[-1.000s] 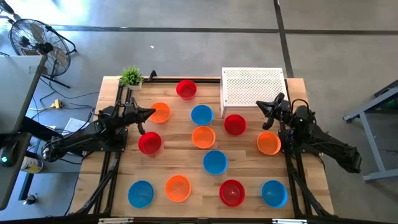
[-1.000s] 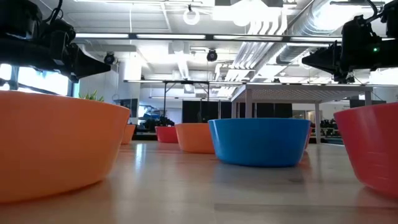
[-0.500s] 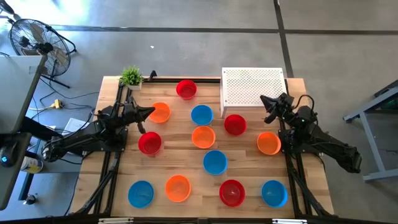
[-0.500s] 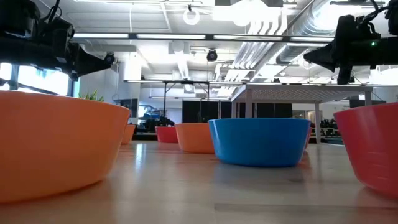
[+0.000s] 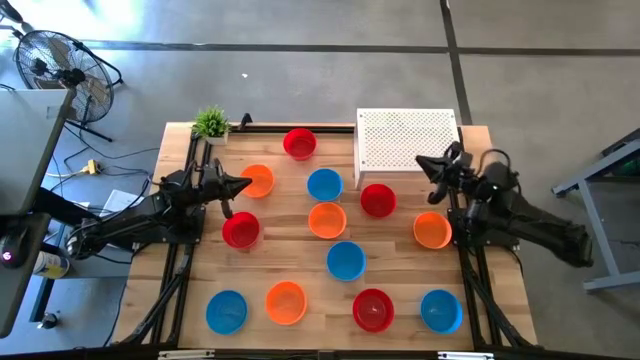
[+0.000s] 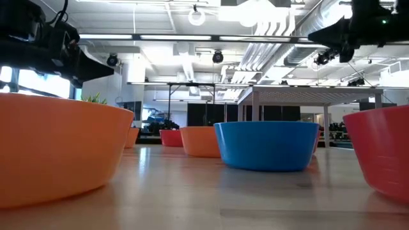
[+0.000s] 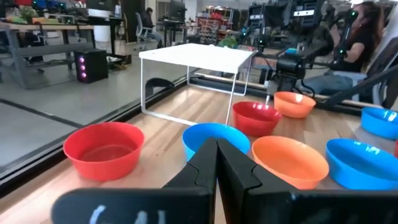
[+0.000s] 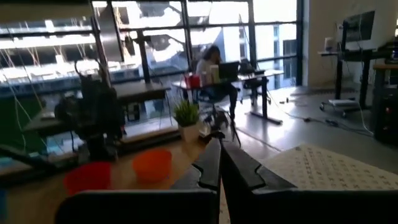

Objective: Pick & Place Mini bowls
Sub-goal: Put the blue bowl on the shelf

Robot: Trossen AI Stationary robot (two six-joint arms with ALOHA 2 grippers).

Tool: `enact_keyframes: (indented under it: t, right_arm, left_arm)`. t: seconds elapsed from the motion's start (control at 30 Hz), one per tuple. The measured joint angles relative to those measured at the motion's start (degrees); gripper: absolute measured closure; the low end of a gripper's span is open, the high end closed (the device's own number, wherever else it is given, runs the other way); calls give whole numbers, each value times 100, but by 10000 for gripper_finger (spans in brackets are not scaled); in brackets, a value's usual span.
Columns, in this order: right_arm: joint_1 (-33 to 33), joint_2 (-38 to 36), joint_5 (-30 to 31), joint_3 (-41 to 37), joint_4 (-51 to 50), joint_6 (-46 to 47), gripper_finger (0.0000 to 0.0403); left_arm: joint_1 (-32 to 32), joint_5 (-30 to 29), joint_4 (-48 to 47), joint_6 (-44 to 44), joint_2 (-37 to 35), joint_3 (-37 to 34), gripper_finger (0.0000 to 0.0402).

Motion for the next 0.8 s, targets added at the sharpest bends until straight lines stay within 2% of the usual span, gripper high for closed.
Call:
enact_keyframes:
  t: [0.2,0.4,0.57,0.8]
  right_arm:
    - [812,1391,815,835,-899,-692,403]
    - [1617,2576,1424,1450,-1682,-540,403]
    - [2265,3353,1741,2015,-2613,374,402]
    - [3111,4238,1730,2651,-3770,2145,402]
  left_arm:
    - [0,-364,11,240,157,0,401]
    - [0,-402,1,289,164,0,401]
    - [0,-400,-21,241,164,0,401]
    - [-1,-402,-21,136,164,0,401]
